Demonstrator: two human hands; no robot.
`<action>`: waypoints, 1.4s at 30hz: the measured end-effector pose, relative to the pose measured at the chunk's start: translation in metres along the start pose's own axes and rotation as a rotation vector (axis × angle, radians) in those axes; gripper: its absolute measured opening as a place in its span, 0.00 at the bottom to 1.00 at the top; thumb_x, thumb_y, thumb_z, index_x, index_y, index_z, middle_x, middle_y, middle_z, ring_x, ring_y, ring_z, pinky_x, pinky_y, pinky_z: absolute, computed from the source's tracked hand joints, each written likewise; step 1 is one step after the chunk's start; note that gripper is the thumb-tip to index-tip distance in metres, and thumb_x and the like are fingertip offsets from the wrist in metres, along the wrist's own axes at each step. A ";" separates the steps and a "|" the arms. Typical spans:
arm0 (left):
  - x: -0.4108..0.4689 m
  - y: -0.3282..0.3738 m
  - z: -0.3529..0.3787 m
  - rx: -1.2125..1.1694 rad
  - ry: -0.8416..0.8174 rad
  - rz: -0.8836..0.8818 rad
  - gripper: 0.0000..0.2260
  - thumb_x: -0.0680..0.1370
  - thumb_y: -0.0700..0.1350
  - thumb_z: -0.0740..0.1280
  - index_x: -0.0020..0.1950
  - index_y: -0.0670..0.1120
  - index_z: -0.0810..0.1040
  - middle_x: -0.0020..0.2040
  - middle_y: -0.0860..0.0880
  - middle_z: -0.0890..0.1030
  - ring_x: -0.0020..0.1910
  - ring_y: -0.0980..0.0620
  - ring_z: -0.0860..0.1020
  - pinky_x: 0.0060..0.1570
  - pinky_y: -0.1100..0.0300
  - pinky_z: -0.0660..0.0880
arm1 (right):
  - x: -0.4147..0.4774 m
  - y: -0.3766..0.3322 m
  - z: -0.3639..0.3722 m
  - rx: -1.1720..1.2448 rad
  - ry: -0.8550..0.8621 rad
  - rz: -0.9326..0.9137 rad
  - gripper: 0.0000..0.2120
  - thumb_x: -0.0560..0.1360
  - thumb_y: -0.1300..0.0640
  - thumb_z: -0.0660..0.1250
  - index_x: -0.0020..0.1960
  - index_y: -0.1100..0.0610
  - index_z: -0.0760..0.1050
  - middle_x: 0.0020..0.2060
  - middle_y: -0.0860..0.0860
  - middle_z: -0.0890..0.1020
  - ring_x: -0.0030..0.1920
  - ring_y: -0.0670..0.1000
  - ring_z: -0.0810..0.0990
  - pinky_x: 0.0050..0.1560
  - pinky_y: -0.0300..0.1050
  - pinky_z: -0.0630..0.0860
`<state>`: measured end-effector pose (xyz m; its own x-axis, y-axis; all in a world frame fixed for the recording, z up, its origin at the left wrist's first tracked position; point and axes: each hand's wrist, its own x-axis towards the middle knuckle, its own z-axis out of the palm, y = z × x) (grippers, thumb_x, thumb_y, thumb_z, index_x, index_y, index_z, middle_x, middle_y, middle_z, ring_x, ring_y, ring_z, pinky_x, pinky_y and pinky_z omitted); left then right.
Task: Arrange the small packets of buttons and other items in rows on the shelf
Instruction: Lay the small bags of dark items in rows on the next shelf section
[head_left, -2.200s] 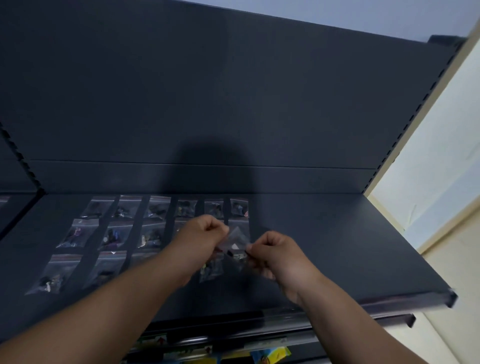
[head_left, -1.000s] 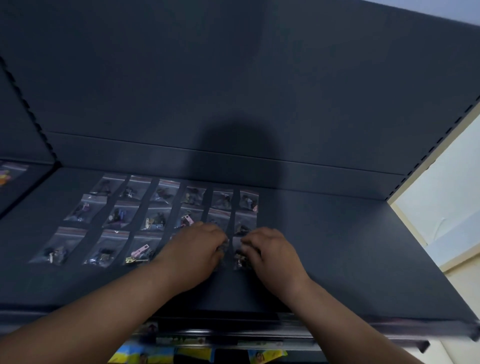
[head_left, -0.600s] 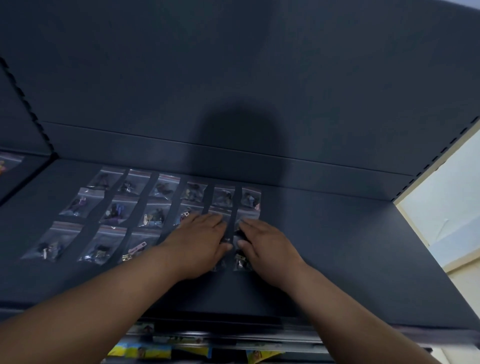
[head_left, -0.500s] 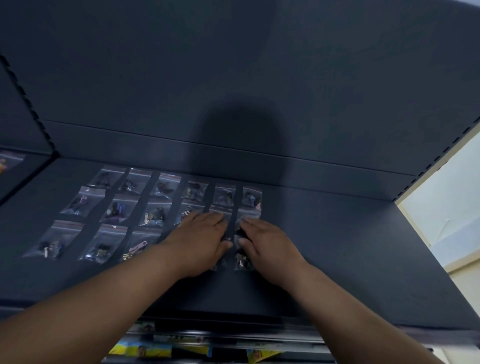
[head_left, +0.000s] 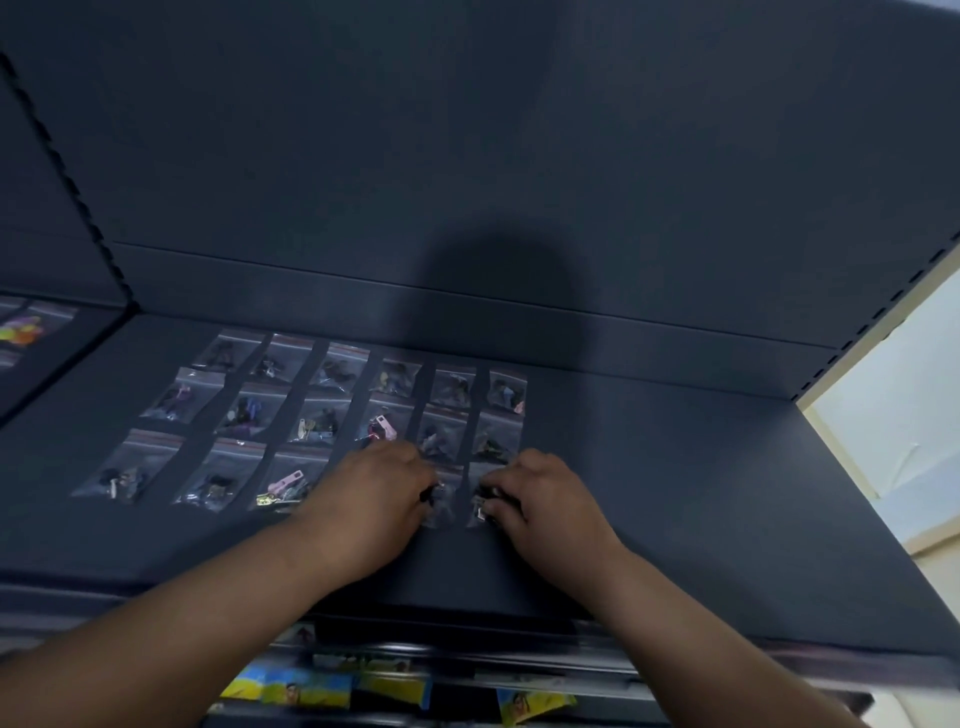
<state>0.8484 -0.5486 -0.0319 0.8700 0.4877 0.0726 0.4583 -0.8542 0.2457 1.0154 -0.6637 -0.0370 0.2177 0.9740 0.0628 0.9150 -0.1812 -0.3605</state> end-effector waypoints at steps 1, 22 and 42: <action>-0.001 0.000 0.001 0.000 0.005 0.000 0.11 0.77 0.49 0.63 0.58 0.50 0.78 0.55 0.51 0.76 0.58 0.51 0.72 0.58 0.60 0.67 | 0.000 0.000 0.001 0.000 0.002 -0.003 0.12 0.76 0.51 0.64 0.58 0.51 0.78 0.48 0.51 0.76 0.52 0.53 0.73 0.55 0.45 0.71; -0.070 -0.027 -0.061 0.030 0.208 -0.077 0.19 0.69 0.51 0.68 0.55 0.43 0.80 0.52 0.44 0.81 0.50 0.42 0.81 0.50 0.49 0.79 | 0.015 -0.094 -0.012 -0.149 0.085 -0.159 0.21 0.76 0.49 0.64 0.67 0.53 0.71 0.62 0.52 0.73 0.62 0.55 0.70 0.64 0.51 0.68; -0.451 -0.229 -0.218 0.334 0.307 -0.673 0.24 0.76 0.56 0.63 0.68 0.46 0.71 0.64 0.46 0.74 0.64 0.44 0.72 0.63 0.51 0.69 | 0.042 -0.531 0.082 -0.068 -0.053 -0.573 0.27 0.77 0.44 0.61 0.72 0.52 0.63 0.72 0.51 0.64 0.71 0.54 0.61 0.71 0.49 0.59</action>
<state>0.3115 -0.5332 0.0899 0.3223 0.9024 0.2859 0.9379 -0.3454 0.0329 0.5108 -0.5153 0.0806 -0.3345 0.9246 0.1824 0.9021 0.3701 -0.2217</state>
